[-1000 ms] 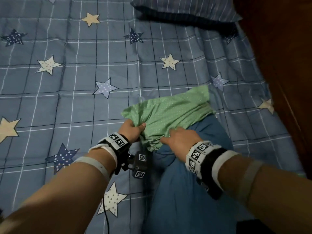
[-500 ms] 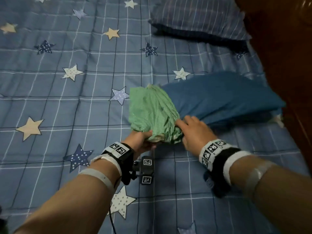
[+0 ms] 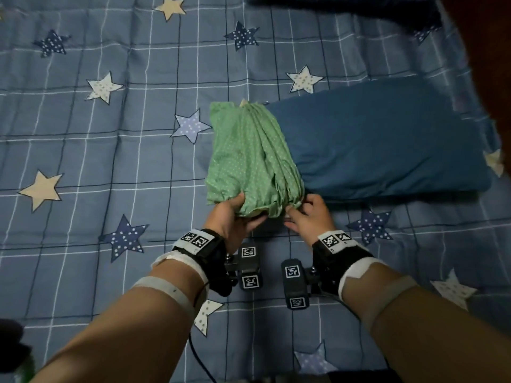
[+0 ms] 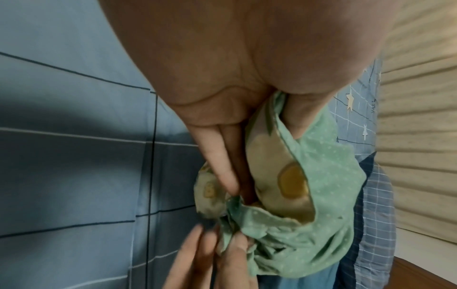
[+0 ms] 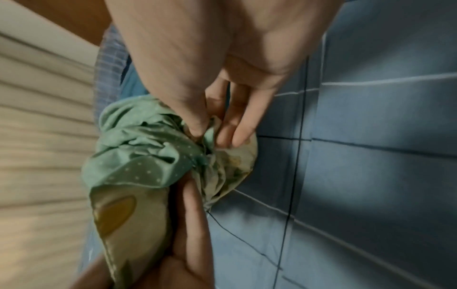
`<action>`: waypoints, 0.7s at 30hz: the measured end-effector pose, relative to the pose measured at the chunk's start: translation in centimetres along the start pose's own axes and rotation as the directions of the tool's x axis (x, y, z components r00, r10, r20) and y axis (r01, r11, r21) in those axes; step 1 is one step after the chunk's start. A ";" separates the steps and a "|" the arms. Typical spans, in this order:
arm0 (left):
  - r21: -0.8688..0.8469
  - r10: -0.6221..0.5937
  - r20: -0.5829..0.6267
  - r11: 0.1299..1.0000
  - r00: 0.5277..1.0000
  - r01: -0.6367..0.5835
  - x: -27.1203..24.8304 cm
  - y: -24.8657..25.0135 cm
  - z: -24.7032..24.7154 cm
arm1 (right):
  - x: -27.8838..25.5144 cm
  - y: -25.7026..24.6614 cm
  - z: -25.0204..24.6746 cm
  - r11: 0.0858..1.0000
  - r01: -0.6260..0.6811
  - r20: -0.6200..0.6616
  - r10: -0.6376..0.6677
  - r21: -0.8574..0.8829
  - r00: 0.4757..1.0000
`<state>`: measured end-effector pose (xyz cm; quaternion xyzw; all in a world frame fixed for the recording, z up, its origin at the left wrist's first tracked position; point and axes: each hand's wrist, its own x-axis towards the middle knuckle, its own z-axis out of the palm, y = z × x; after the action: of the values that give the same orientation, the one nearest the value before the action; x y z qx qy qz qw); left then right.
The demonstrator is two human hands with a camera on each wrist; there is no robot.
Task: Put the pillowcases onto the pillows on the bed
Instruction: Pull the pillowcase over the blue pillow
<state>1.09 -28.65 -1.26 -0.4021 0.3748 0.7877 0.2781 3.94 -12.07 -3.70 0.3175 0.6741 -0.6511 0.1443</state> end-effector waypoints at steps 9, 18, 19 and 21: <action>0.059 0.161 -0.147 0.986 0.976 -0.154 0.5 0.8 1.7 | 2.6 -1.5 -4.1 0.872 0.224 0.181 -0.159 -0.436 0.971; 0.092 0.311 -0.296 0.950 0.903 -0.297 1.1 3.6 0.5 | 2.8 -3.6 -16.8 0.475 -0.011 -0.021 -0.014 -0.880 1.000; 0.051 0.294 -0.295 0.955 0.909 -0.292 0.9 3.1 0.8 | 2.5 -3.2 -15.9 0.545 0.020 0.038 0.022 -0.838 0.999; -0.026 0.265 -0.290 0.958 0.920 -0.284 0.9 2.1 1.2 | 1.9 -2.4 -12.9 0.768 -0.003 0.154 0.132 -0.640 0.979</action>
<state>-1.43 -28.74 -0.76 -0.4635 0.4368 0.7652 0.0946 3.88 1.06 -1.57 0.2106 0.8257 -0.4061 0.3300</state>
